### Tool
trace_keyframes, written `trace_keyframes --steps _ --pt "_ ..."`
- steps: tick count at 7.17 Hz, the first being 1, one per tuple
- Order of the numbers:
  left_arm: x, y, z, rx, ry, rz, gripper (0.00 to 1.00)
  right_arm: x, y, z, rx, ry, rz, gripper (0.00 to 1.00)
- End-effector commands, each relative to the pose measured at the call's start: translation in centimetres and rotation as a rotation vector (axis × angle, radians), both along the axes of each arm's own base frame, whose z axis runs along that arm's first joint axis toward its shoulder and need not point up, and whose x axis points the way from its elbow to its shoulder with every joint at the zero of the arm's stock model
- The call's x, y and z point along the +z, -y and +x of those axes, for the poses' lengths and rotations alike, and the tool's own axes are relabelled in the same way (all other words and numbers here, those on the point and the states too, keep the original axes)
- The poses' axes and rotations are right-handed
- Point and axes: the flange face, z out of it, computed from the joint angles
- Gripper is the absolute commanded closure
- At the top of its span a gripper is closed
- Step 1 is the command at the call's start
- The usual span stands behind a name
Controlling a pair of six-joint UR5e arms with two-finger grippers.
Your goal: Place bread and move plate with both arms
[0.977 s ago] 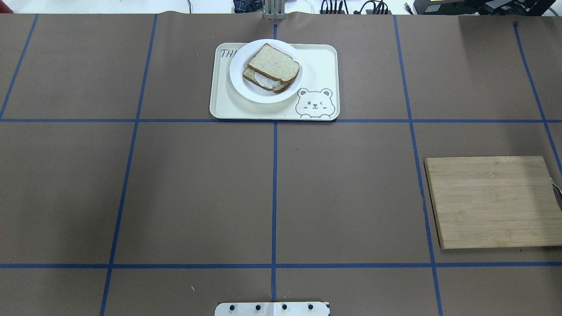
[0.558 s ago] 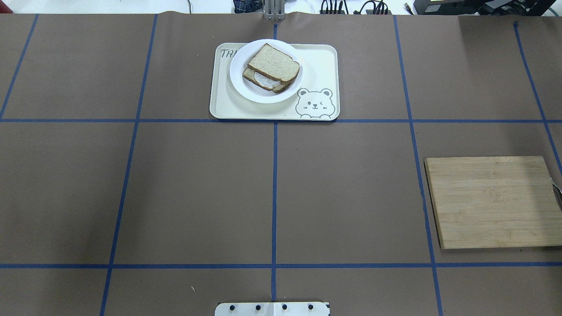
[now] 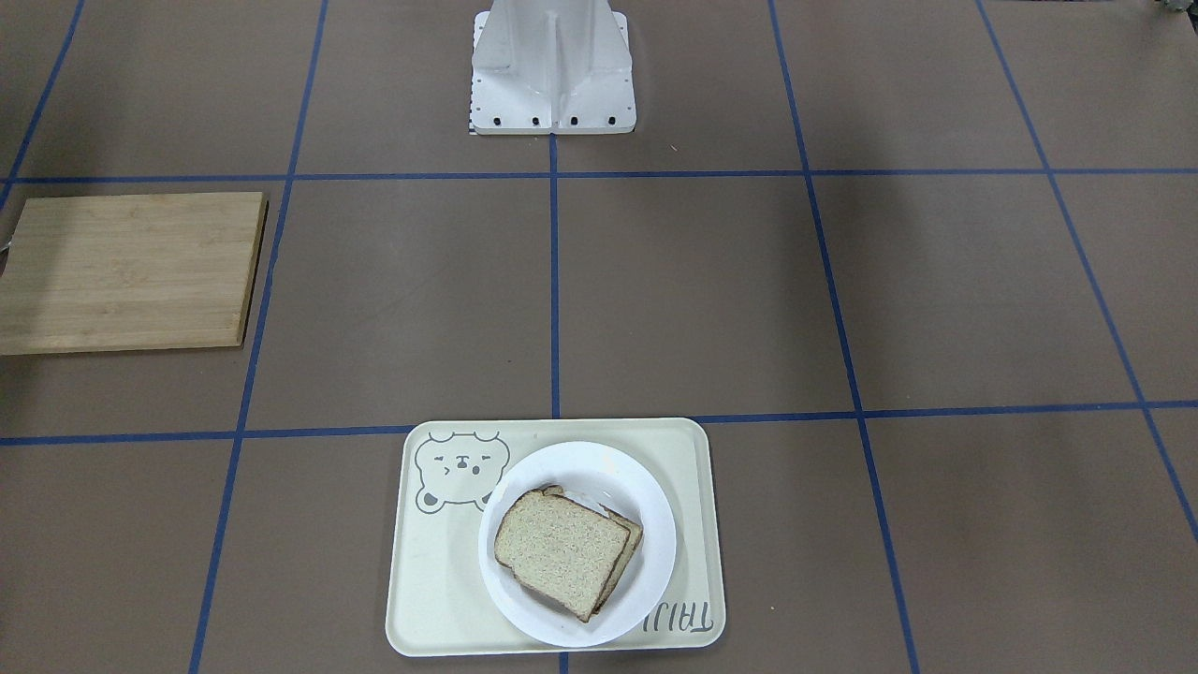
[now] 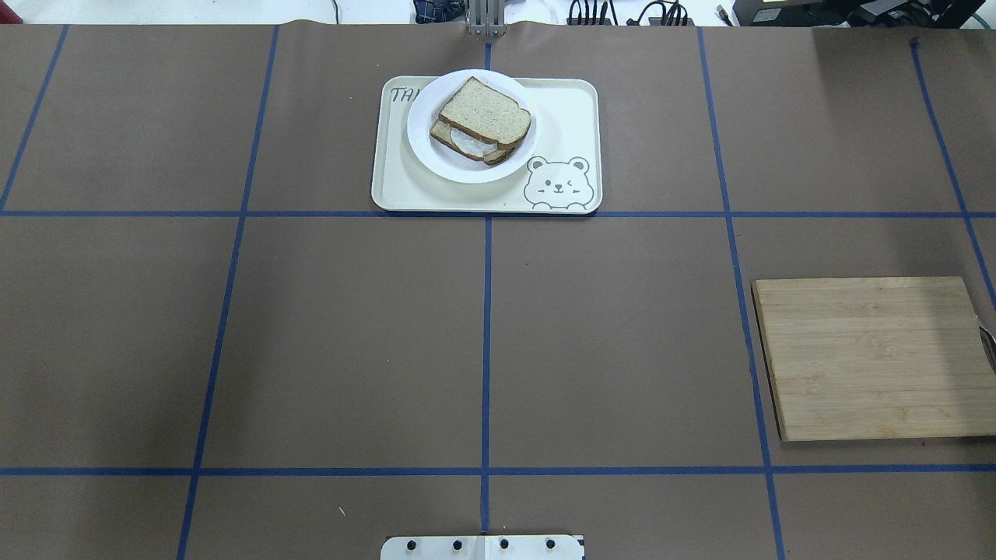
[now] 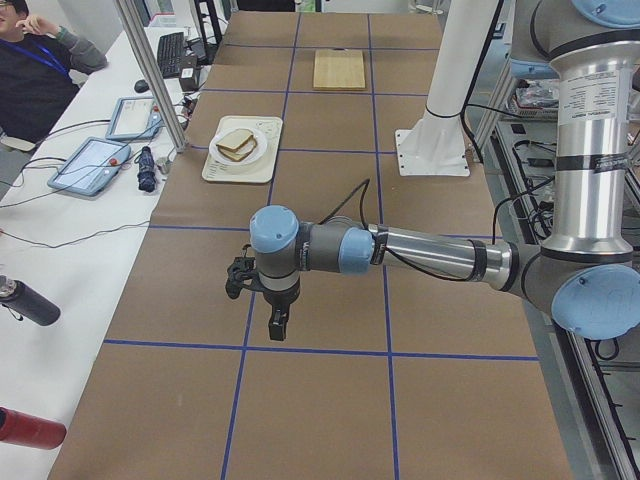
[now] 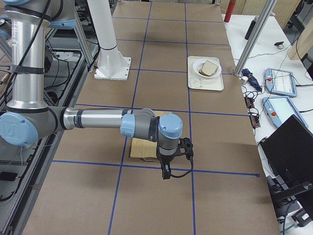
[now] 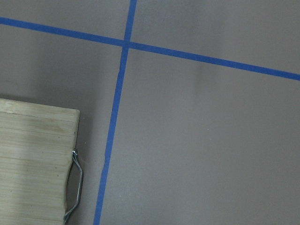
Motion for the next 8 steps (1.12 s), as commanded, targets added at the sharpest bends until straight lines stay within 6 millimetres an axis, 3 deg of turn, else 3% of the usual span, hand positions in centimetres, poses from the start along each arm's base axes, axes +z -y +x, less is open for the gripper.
trace_keyframes --steps 1,4,8 --pt "0.0 -0.1 0.0 0.002 0.0 0.0 0.01 -1.1 1.4 -1.2 -0.027 -0.006 0.025 0.0" --pt "-0.4 -0.6 0.0 0.001 -0.002 0.004 0.01 -1.0 1.5 -1.7 -0.033 -0.001 0.019 0.0" --pt "-0.8 -2.6 -0.2 -0.002 -0.002 0.012 0.01 -1.0 1.6 -2.7 -0.043 -0.002 0.012 0.0"
